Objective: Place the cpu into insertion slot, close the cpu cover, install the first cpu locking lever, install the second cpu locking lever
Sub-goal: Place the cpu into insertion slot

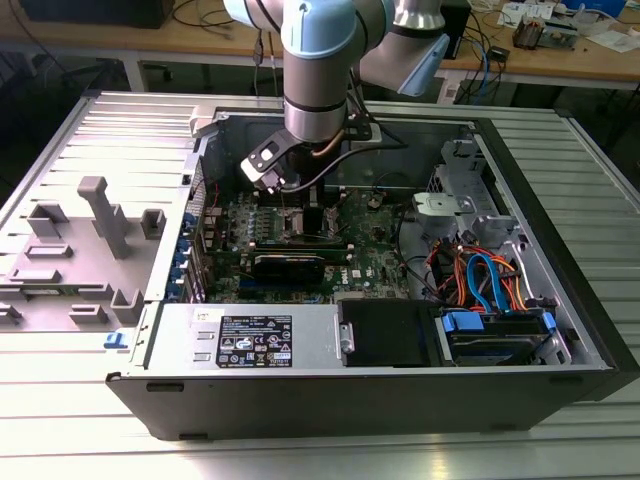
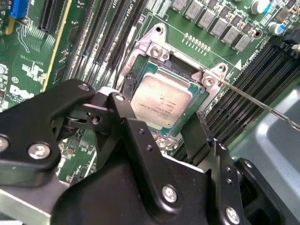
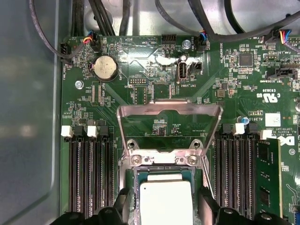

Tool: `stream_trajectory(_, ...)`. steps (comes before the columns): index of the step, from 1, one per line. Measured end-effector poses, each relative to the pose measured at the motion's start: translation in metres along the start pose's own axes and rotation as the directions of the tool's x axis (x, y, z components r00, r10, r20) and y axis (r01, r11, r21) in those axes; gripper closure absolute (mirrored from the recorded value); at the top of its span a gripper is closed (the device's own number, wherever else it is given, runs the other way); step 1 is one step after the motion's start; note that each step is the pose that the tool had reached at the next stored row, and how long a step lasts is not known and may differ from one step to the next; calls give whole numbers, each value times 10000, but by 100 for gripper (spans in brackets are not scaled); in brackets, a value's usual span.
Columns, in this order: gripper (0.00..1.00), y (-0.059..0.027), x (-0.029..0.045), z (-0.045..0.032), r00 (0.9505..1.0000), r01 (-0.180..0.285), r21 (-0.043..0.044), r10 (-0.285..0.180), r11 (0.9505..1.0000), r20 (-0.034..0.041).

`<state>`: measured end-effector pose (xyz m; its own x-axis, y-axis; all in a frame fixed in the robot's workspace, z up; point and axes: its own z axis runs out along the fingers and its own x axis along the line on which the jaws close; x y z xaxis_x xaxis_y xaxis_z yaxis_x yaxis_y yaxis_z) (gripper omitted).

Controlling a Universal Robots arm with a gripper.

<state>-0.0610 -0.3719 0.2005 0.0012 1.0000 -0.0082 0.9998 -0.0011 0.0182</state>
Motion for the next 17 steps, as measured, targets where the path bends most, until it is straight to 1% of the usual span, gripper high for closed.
stream_trajectory(2, 32, 0, 0, 0, 10000, 6, 0, -6, 10000, -2)
stream_trajectory(3, 40, 0, -1, -1, 10000, 7, 2, -7, 10000, 6)
stream_trajectory(4, 46, 2, -1, 0, 10000, 7, 2, -7, 10000, 2)
stream_trajectory(12, 46, 6, 0, 4, 10000, -14, -1, 14, 10000, 10)
stream_trajectory(13, 45, 7, 1, 6, 10000, -14, -5, 14, 10000, 3)
stream_trajectory(15, 45, 6, 1, 6, 10000, -14, -3, 14, 10000, 7)
stream_trajectory(16, 38, 6, 0, 4, 10000, -14, -1, 14, 10000, 11)
stream_trajectory(17, 38, 6, 0, 3, 10000, -14, 1, 14, 10000, 14)
